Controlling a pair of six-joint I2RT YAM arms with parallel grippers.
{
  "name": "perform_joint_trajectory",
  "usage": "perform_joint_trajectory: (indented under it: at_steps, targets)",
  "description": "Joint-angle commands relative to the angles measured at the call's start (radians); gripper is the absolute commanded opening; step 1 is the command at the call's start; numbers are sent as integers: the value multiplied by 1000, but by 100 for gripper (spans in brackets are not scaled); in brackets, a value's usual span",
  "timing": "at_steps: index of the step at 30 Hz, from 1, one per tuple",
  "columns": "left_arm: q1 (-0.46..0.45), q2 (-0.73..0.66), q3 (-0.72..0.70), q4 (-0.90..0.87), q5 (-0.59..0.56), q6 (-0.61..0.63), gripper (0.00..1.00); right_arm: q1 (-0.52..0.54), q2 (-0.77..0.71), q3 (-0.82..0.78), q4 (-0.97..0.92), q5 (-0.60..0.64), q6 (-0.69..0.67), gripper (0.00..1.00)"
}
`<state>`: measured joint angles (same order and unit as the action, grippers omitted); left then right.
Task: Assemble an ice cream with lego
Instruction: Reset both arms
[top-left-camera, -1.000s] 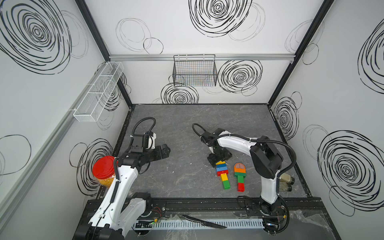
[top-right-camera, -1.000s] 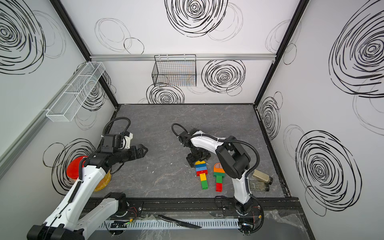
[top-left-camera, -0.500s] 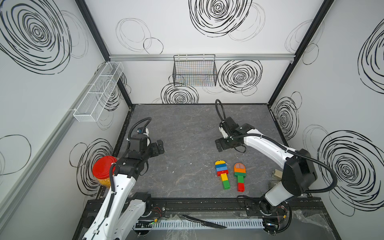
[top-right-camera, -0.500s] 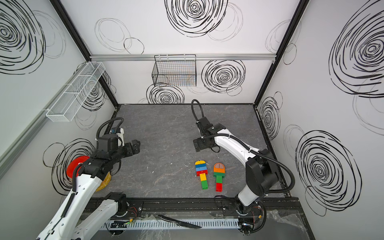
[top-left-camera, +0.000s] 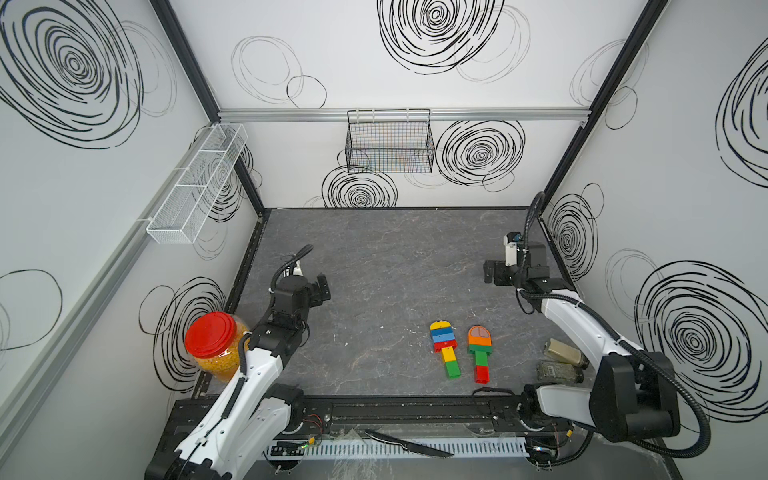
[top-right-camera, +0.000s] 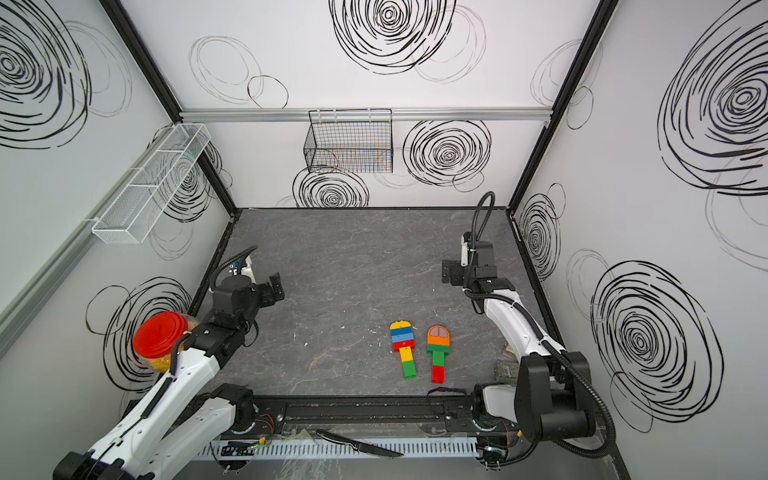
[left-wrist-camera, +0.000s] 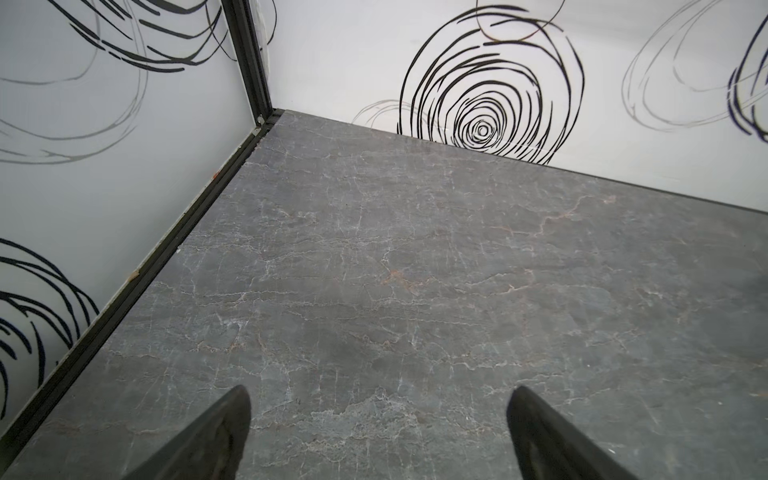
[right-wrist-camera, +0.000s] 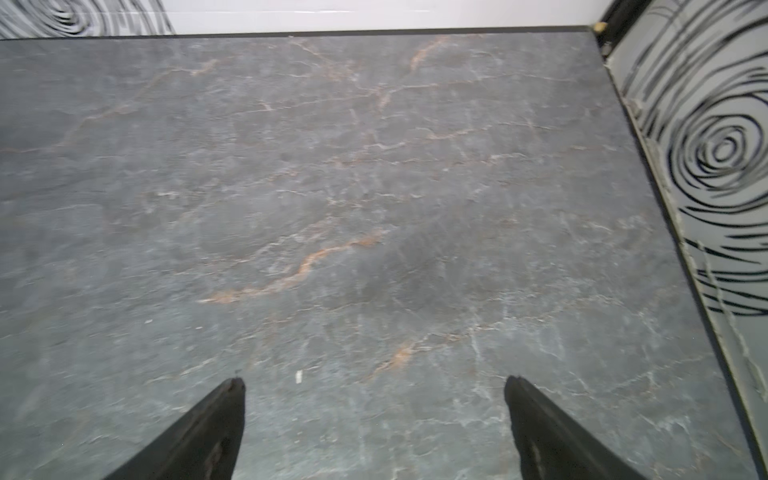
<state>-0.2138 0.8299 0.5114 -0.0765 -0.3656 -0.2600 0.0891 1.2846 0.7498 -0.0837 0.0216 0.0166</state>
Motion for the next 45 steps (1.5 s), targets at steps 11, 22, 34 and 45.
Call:
perform_joint_trajectory:
  at_steps: [11, 22, 34, 45]
  targets:
    - [18, 79, -277, 640, -158, 229, 99, -85, 33, -327, 695, -105, -31, 100]
    - [133, 292, -329, 1030, -7, 261, 99, -77, 60, -454, 936, -113, -67, 100]
    - [104, 567, -301, 1272, 20, 263, 99, -76, 142, -504, 1105, -35, -39, 100]
    - [109, 633, -295, 1313, 16, 251, 99, -73, 165, -473, 1074, 41, -6, 100]
